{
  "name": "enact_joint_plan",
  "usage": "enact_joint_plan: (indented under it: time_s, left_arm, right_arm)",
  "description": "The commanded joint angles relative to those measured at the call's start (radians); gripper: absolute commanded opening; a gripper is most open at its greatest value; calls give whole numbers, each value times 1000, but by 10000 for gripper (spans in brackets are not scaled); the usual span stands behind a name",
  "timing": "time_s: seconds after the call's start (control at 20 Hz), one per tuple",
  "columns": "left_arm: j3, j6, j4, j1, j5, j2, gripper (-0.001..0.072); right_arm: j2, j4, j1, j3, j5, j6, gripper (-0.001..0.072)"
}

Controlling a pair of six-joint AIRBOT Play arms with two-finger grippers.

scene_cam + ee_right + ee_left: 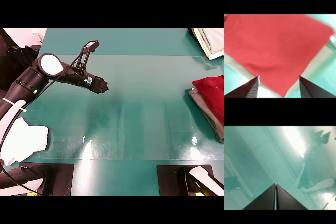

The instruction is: Fold the shirts.

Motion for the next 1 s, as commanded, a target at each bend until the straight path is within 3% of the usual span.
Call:
enact_joint_plan:
  time_s: [0.0,0.25,0.4,0.45,0.55,0.6,0.95]
  left_arm:
    - [0,3,0,0,-10,0,24]
    - [0,2,0,0,-2,0,24]
    - [0,-2,-4,0,-47,0,24]
    - [0,-2,-4,0,-42,0,24]
    - [0,-2,-4,0,-26,0,24]
    - [0,-2,-4,0,-14,0,24]
    - [0,-2,-4,0,52,0,24]
  right_arm:
    - [12,-8,-72,-63,24,1,570]
    - [12,402,42,-63,-13,0,567]
    - [12,506,232,-63,-44,0,552]
    - [12,505,295,-63,-56,0,494]
    - [12,504,415,-63,-70,0,91]
    - [12,502,468,-63,-82,-1,14]
    - [12,496,652,-63,-131,0,14]
